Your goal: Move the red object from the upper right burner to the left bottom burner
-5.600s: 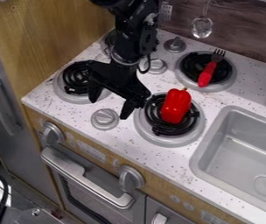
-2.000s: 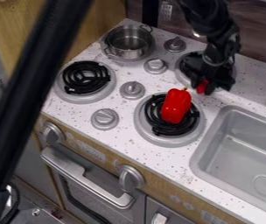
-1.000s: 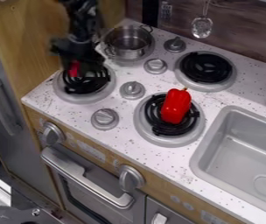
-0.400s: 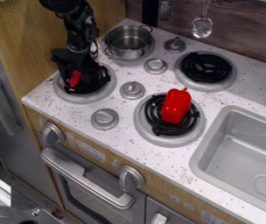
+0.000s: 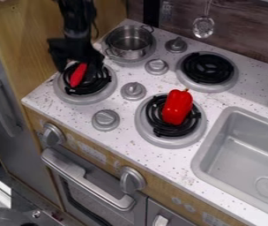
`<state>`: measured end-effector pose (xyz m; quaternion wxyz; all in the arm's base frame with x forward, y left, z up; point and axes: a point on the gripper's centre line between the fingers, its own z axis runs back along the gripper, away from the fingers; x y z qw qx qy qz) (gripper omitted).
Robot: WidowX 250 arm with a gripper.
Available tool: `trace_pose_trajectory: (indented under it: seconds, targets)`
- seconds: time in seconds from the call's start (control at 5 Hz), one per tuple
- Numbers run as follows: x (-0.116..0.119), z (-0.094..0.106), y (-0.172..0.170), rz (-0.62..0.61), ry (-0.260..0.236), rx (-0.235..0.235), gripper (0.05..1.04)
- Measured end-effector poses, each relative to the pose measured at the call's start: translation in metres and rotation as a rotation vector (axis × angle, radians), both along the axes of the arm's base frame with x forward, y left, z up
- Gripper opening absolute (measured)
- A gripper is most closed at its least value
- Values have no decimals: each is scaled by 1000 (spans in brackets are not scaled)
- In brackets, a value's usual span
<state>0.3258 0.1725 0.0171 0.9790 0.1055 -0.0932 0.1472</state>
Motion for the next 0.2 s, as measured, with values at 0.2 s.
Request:
trace_pose_trajectory:
  seconds: [0.2]
  targets:
    - [-19,20,-14,-3,25,-26,995]
